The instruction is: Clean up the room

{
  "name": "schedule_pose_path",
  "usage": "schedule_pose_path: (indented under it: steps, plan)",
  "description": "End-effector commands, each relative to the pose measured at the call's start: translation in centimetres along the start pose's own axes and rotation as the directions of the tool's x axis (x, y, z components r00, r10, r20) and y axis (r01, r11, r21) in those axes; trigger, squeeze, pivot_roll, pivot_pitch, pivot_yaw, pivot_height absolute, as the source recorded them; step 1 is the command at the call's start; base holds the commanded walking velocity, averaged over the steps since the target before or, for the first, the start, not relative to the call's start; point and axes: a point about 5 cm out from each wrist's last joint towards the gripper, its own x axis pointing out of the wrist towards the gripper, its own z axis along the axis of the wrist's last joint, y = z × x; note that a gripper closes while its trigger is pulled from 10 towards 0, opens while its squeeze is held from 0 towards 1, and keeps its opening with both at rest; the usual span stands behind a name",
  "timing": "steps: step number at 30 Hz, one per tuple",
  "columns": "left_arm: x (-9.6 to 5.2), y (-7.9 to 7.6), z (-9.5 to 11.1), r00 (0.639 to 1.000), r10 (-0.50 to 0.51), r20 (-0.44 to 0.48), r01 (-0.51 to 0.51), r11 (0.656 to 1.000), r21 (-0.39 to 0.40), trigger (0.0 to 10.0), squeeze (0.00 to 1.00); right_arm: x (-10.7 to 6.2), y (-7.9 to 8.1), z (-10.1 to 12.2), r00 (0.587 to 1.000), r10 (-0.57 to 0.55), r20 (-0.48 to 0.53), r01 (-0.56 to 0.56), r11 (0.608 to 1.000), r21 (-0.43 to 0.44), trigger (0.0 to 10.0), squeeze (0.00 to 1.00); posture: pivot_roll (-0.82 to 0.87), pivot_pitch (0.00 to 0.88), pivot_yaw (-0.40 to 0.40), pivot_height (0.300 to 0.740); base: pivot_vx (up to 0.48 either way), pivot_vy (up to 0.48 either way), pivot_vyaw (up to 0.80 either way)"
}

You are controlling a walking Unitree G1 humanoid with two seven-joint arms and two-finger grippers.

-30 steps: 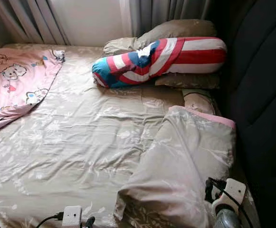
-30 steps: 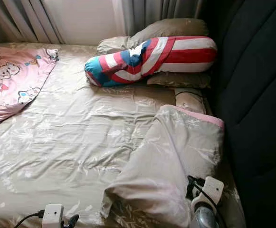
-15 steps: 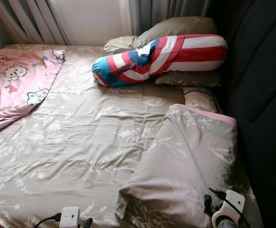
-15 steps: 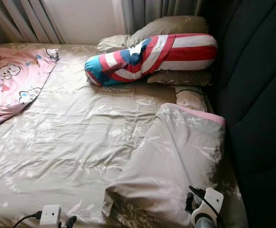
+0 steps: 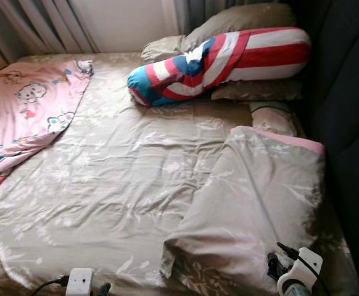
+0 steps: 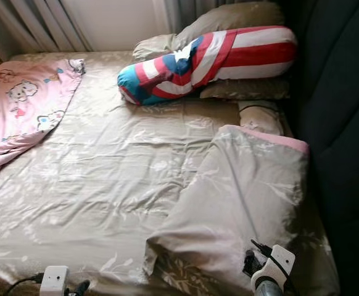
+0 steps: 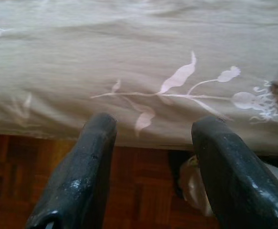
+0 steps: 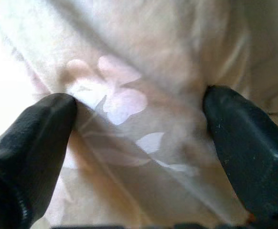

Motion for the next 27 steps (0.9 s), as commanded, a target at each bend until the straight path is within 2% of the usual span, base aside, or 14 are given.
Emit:
schedule_pose_path:
  steps: [1, 5, 10, 16, 23, 27]
  plan:
    - [-0.7, 0.8, -1.0, 0.999, 0.003, -0.032, -0.003, 1.000, 0.022, 10.0, 0.00, -0.3, -0.2, -1.2, 0.999, -0.011, -0.053, 0.012, 1.000, 0.026, 10.0, 0.00, 0.04, 0.176, 0.121, 0.740, 0.000, 0.000, 0.00]
    - [-0.8, 1.3, -0.9, 1.000, -0.003, -0.030, 0.005, 0.999, 0.041, 10.0, 0.00, -0.4, -0.9, -1.6, 0.996, -0.046, -0.079, 0.049, 0.998, 0.036, 10.0, 0.00, 0.04, 0.186, 0.139, 0.740, 0.000, 0.000, 0.00]
    - [-1.0, 1.5, -0.9, 0.999, -0.008, -0.032, 0.010, 0.999, 0.049, 10.0, 0.00, -0.5, -2.6, -1.6, 0.989, -0.129, -0.074, 0.132, 0.991, 0.038, 10.0, 0.00, 0.04, 0.193, 0.143, 0.740, 0.000, 0.000, 0.00]
    - [-1.1, 1.5, -1.2, 0.999, -0.010, -0.042, 0.012, 0.999, 0.046, 10.0, 0.00, -0.7, -3.8, -1.2, 0.986, -0.162, -0.043, 0.164, 0.985, 0.053, 10.0, 0.00, 0.04, 0.196, 0.138, 0.740, 0.000, 0.000, 0.00]
    - [-1.1, 1.3, -1.6, 0.998, -0.004, -0.065, 0.006, 0.999, 0.035, 10.0, 0.00, -0.6, -3.5, -0.9, 0.992, -0.126, -0.016, 0.126, 0.989, 0.081, 10.0, 0.00, 0.02, 0.191, 0.121, 0.740, 0.000, 0.000, 0.00]
    - [-0.9, 1.0, -1.5, 0.998, -0.004, -0.070, 0.006, 1.000, 0.029, 10.0, 0.00, -0.8, -2.9, -1.9, 0.993, -0.082, -0.079, 0.087, 0.994, 0.069, 10.0, 0.00, 0.01, 0.189, 0.116, 0.740, 0.000, 0.000, 0.00]
